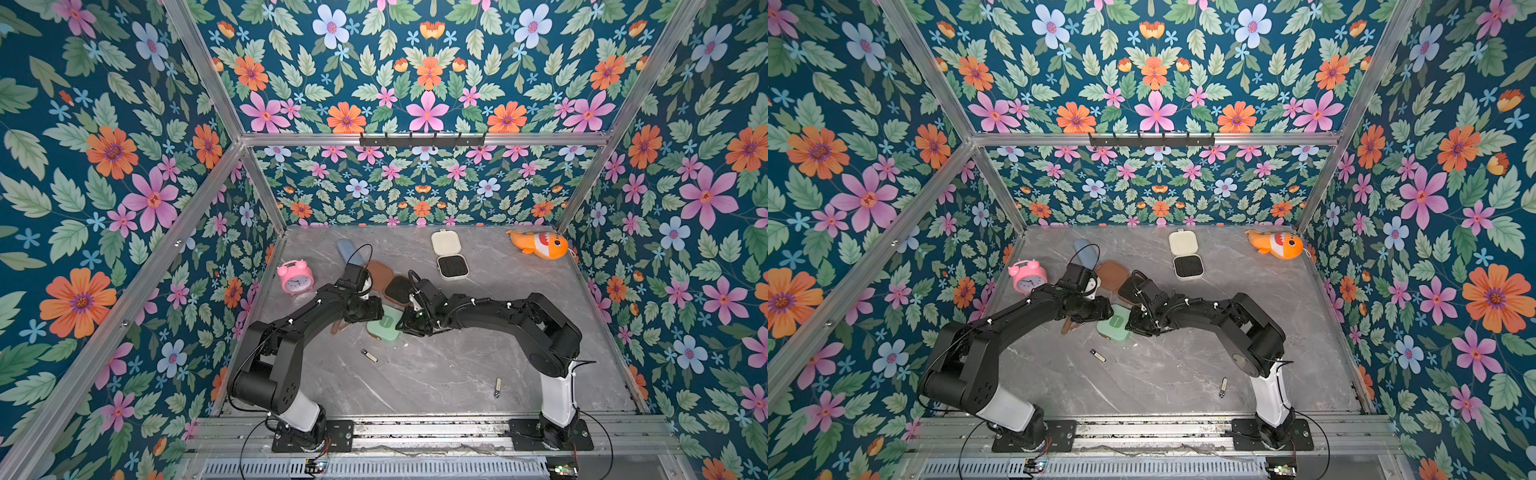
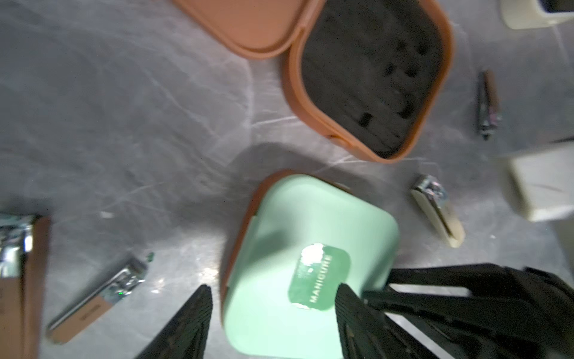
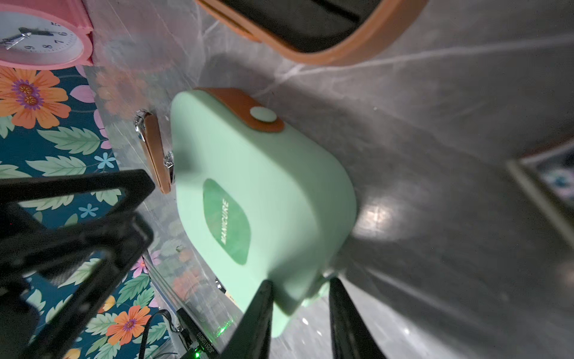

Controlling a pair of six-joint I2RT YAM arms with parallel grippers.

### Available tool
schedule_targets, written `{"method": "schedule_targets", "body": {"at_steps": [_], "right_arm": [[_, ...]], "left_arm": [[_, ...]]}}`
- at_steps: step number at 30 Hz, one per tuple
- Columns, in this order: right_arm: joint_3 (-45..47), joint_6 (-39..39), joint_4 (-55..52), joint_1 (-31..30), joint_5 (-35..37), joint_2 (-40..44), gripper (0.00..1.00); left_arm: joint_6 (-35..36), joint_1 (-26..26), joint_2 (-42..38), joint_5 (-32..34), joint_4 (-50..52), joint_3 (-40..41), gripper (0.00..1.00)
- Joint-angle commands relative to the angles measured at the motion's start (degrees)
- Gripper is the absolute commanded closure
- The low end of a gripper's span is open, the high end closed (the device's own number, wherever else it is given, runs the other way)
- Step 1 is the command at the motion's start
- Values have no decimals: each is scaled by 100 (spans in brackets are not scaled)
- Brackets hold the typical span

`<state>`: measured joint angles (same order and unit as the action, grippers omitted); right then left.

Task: Organize nail clipper sets
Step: Move the storage box to the center of the board.

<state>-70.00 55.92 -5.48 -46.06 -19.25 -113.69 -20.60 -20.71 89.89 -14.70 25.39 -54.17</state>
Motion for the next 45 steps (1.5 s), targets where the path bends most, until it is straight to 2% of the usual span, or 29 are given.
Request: {"method": "schedule_targets", "body": {"at_steps": [1,5,8,14,19,23,29,34,38,45], "right_arm": [[40,97,-120,-8,167,1,69],[39,86,-123,1,167,12,68],[38,71,-112,1,166,-22,68],[64,138,217,1,57,-132,69],[85,139,275,1,70,-116,69],[178,74,173,1,65,37,69],[690,-114,-230,1,159,683,65],[1422,10,-349,-69,292,1298,65],[2033,188,-445,-91,487,1811,65],[2634,332,-1528,-87,1353,3195,63]], "left_arm": [[35,57,130,137,-13,-34,33],[53,65,379,169,-203,-84,32],[133,58,583,-195,-370,-81,33],[114,-140,691,-1148,-574,295,45],[30,-188,485,-1189,-602,697,47],[123,-192,477,-979,-232,564,47],[380,-307,449,-989,375,282,47],[446,-687,504,-1218,655,214,47],[100,-1054,503,-1706,300,259,46],[-745,-1729,921,-2190,-631,-78,44]]}}
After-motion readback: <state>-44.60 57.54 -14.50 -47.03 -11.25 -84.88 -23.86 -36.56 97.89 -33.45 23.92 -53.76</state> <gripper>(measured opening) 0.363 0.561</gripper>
